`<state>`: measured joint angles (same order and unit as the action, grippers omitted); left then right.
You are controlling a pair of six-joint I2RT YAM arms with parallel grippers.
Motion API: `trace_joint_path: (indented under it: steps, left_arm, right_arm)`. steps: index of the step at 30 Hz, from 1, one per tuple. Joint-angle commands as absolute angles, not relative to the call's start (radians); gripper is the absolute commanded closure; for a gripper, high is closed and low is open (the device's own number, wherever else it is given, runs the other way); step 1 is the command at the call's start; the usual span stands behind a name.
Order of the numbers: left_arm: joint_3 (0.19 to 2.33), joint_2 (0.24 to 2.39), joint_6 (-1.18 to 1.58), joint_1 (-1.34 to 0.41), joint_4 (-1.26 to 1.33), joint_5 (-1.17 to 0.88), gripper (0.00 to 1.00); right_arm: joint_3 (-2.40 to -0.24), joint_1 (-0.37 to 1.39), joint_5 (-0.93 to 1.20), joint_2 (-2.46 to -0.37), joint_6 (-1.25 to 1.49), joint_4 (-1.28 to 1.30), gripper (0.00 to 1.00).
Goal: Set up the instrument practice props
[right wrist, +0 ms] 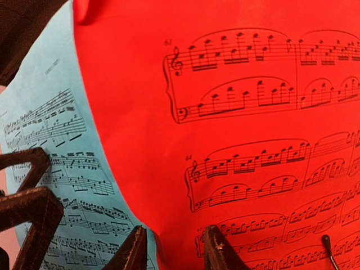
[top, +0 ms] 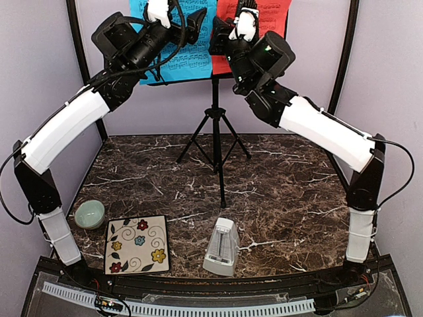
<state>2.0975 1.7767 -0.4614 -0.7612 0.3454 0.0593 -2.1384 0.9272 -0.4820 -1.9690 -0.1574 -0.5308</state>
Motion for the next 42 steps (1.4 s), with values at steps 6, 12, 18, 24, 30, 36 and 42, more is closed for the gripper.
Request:
trace_joint_path:
  steps: [6, 12, 18, 24, 30, 36, 42]
  left_arm:
    - [2.224, 1.821, -0.463, -0.745, 0.275, 0.069, 0.1]
    - [2.264, 1.842, -0.452, -0.732, 0.254, 0.087, 0.09]
    - [2.253, 1.818, -0.435, -0.73, 0.228, 0.09, 0.08]
    - [2.028, 1.67, -0.375, -0.73, 0.294, 0.002, 0.03]
    - [1.806, 1.533, -0.319, -0.73, 0.327, -0.013, 0.02]
    - [1.594, 1.402, -0.27, -0.73, 0.324, -0.03, 0.02]
    - [1.393, 1.297, -0.227, -0.73, 0.25, -0.066, 0.02]
  right_arm:
    - [-2.153, 0.927, -0.446, -1.981, -0.155, -0.554, 0.56]
    - [-2.101, 0.927, -0.411, -1.955, -0.143, -0.559, 0.5]
    - [-2.047, 0.926, -0.389, -1.909, -0.137, -0.564, 0.4]
    - [-1.924, 0.927, -0.358, -1.83, -0.132, -0.599, 0.34]
    - [-1.816, 0.925, -0.342, -1.769, -0.13, -0.619, 0.3]
    - [-1.713, 0.919, -0.327, -1.715, -0.111, -0.61, 0.25]
    - [-1.586, 0.906, -0.277, -1.623, -0.062, -0.555, 0.14]
